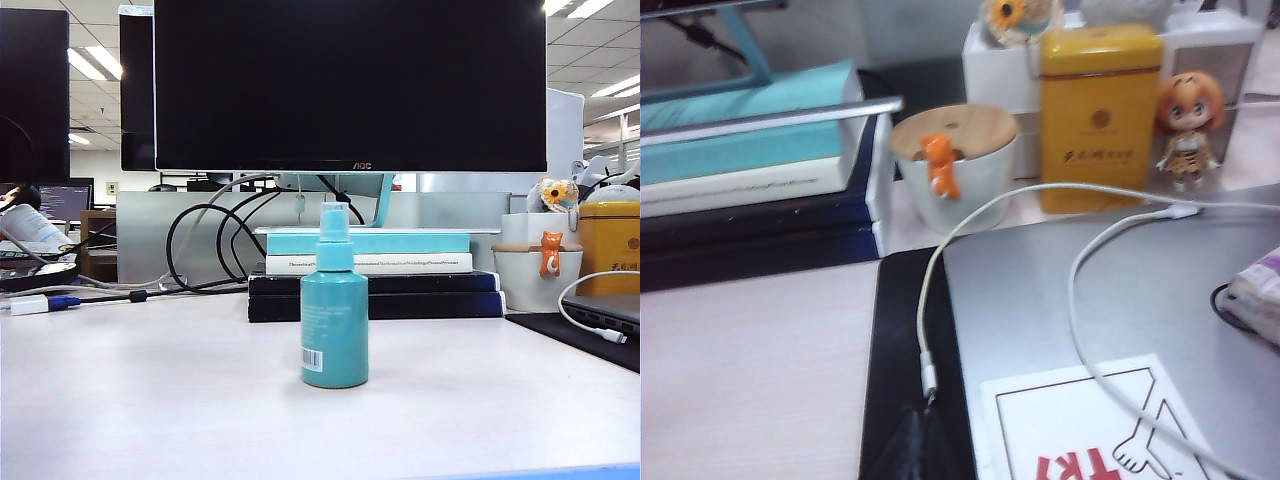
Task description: Pick up the sprayer with the left hand, pick up its lid with the right hand then put the lid on the sprayer.
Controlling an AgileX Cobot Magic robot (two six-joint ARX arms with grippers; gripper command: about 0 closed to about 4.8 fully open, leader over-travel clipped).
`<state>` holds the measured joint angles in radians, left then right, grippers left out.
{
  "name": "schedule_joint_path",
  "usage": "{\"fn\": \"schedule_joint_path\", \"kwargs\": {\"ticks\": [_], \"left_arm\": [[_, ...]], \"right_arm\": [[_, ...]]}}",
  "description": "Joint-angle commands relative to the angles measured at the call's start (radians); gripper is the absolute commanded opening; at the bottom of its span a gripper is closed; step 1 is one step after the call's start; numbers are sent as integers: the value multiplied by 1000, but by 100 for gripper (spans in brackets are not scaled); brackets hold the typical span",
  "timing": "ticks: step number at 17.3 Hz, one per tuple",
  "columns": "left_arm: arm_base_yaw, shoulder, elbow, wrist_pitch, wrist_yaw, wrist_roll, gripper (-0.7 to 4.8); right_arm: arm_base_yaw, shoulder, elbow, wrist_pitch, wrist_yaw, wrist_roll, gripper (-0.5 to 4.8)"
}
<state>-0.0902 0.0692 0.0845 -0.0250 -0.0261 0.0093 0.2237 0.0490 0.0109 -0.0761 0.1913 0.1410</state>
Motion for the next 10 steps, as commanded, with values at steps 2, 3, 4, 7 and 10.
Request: {"fn": "schedule_joint_path", "kwargs": {"ticks": [2, 3, 4, 7, 10], "left_arm": [[0, -1, 1, 28, 3, 8, -5], [0, -1, 0, 26, 4, -8, -5], [0, -1, 1, 22, 4, -11, -5], [0, -1, 1, 19, 4, -10, -5], [0, -1, 1, 19, 4, -10, -5]], "right_arm": [[-174, 0, -7, 29, -272, -21, -2], [-174, 0, -7, 28, -272, -22, -1], [-174, 0, -7, 19, -274, -5, 0], [-174, 0, -7, 21, -276, -5, 0], [-173, 0, -7, 21, -276, -5, 0]]}}
